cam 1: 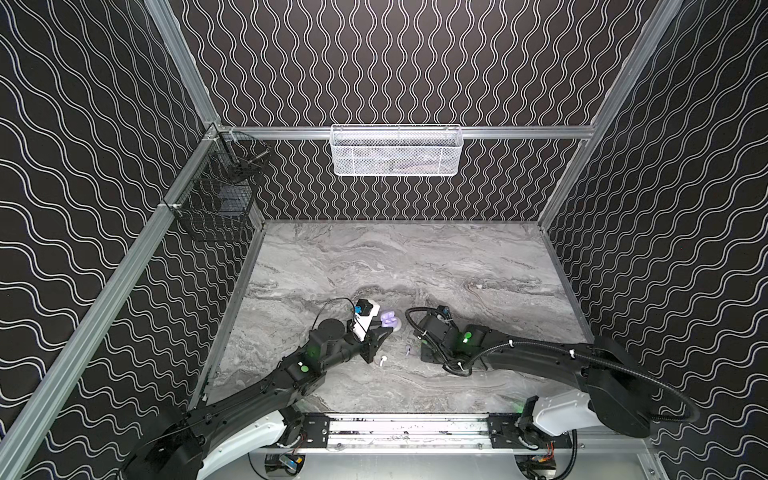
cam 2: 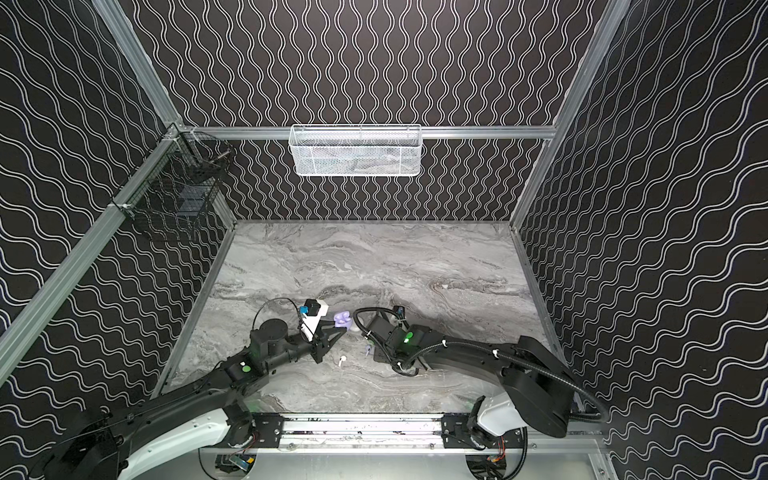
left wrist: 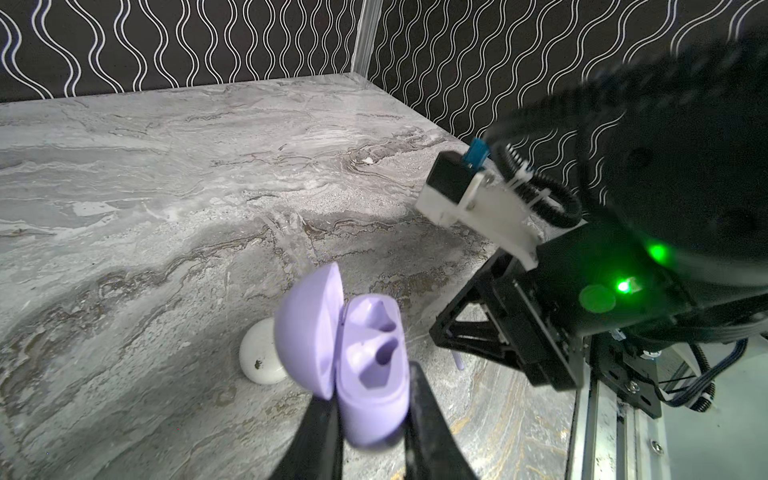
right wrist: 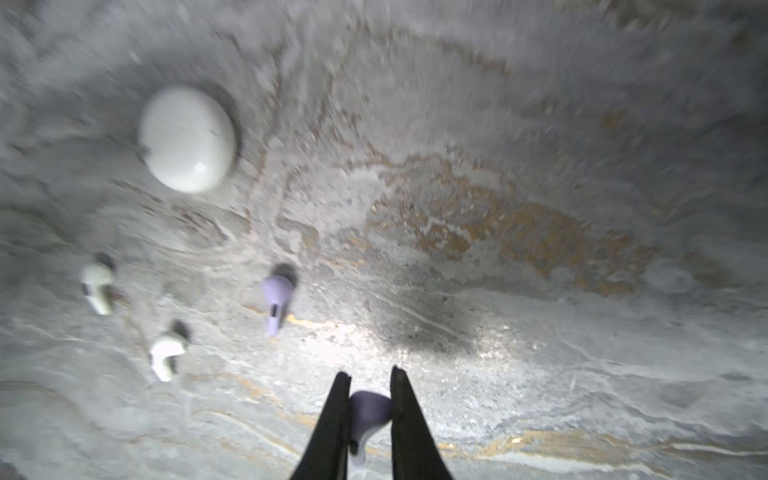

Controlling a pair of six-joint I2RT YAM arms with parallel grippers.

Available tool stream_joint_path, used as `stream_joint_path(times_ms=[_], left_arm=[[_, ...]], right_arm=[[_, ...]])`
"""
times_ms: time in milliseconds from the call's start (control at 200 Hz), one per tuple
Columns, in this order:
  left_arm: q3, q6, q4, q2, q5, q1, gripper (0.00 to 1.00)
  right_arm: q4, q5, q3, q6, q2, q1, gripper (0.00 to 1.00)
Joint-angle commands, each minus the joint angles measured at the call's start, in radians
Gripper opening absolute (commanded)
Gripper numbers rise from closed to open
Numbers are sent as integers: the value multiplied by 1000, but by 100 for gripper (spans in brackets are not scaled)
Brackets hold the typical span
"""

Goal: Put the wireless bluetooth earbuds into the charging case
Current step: 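Lift the lavender earbud with the right gripper toward the case in the left gripper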

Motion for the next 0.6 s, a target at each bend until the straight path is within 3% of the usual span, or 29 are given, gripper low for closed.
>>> stream_joint_path(times_ms=[0, 596], left_arm=[[10, -2, 49, 8, 24, 0, 12], [19, -16, 90, 69, 79, -1, 12]], right_arm=[[-42, 91, 34, 12, -34, 5, 16], [-36, 191, 210, -83, -83, 8, 14]])
